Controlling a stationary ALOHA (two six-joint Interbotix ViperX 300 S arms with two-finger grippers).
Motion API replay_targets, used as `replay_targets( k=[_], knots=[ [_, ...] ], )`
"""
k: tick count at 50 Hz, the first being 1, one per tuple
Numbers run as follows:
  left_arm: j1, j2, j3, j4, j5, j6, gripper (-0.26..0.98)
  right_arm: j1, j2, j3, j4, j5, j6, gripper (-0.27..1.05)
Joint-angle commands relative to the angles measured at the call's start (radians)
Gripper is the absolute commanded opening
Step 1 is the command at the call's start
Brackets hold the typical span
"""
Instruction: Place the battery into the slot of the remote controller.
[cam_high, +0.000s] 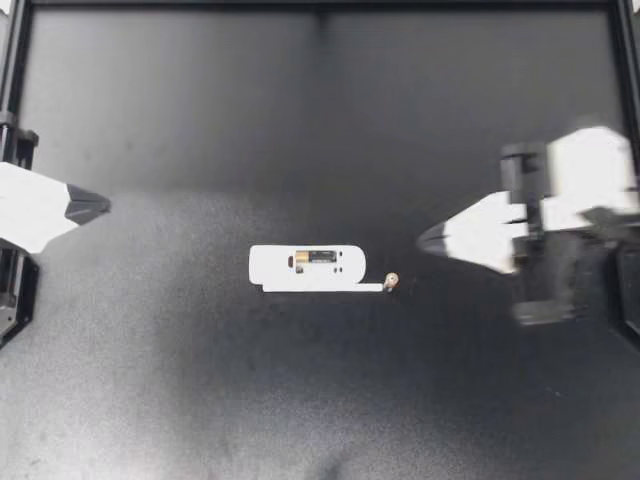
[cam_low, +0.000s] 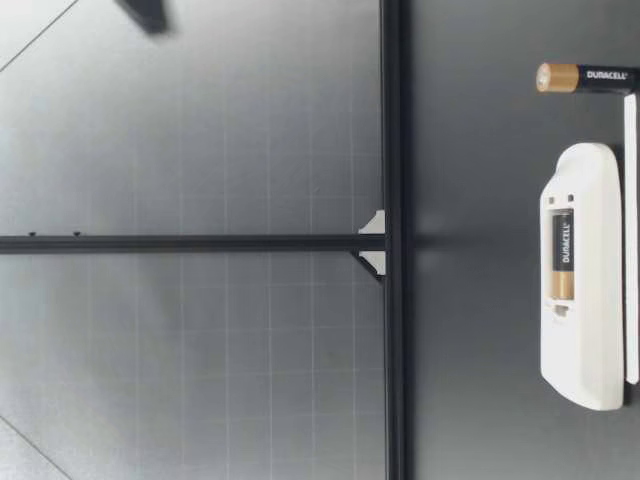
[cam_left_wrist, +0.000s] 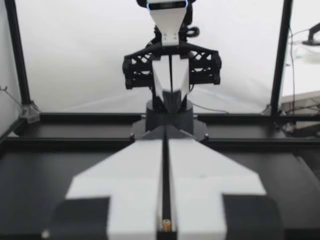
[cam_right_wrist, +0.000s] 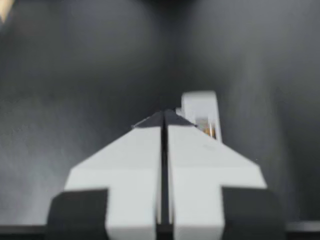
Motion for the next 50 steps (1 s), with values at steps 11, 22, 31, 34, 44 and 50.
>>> replay_targets(
  k=[11, 22, 31, 34, 44, 50],
  knots=[
    [0.002, 0.025, -0.011, -0.003, -0.011, -0.002, -0.17, -0.017, 0.163, -0.198, -0.008, 0.344, -0.002, -0.17],
    [0.002, 0.038, -0.008, -0.002, -0.011, -0.002, -0.17, -0.017, 0.261, -0.262, -0.028, 0.453, -0.005, -0.15],
    [0.002, 0.038, 0.0, -0.002, -0.009, -0.002, -0.17, -0.017, 0.324, -0.295, -0.035, 0.486, -0.008, -0.01],
    [0.002, 0.038, 0.002, -0.002, -0.011, -0.002, -0.17, -0.017, 0.341, -0.302, -0.04, 0.492, -0.009, 0.08],
    [0.002, 0.038, 0.006, -0.003, -0.009, 0.0, -0.17, -0.017, 0.391, -0.314, -0.041, 0.514, -0.009, 0.5],
    [0.002, 0.038, 0.011, -0.002, -0.009, -0.003, -0.17, -0.017, 0.419, -0.314, -0.041, 0.514, -0.011, 0.55]
  ],
)
